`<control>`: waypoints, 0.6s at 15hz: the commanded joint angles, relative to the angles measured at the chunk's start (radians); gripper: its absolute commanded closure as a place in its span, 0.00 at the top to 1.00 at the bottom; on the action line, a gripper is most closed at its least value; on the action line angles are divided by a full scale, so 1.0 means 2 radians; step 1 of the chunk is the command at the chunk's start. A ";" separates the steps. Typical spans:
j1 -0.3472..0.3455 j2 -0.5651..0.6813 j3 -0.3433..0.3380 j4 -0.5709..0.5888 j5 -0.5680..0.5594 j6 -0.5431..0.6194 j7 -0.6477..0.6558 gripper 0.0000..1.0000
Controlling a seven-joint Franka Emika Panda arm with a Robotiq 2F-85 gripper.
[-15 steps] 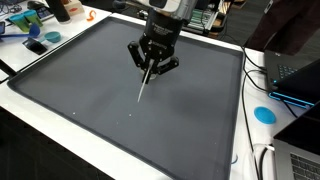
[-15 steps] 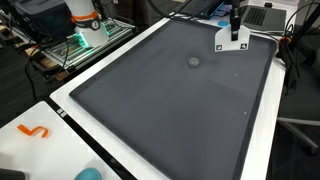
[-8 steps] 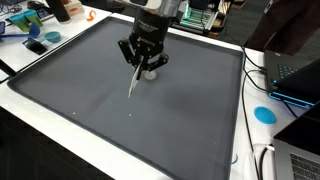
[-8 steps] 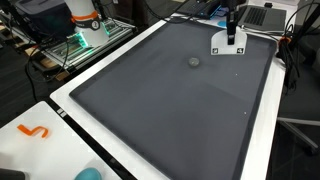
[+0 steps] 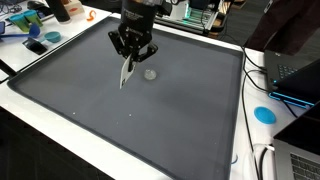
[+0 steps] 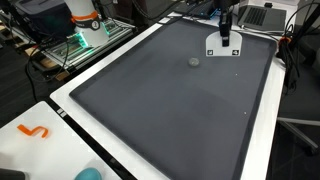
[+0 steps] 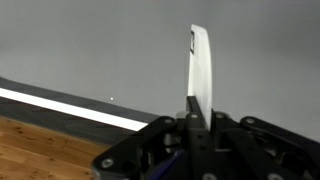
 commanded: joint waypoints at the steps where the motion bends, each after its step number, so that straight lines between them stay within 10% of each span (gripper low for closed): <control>1: -0.029 -0.035 0.020 -0.053 0.053 0.032 -0.053 0.01; 9: -0.092 -0.076 0.071 -0.106 0.207 0.060 -0.194 0.01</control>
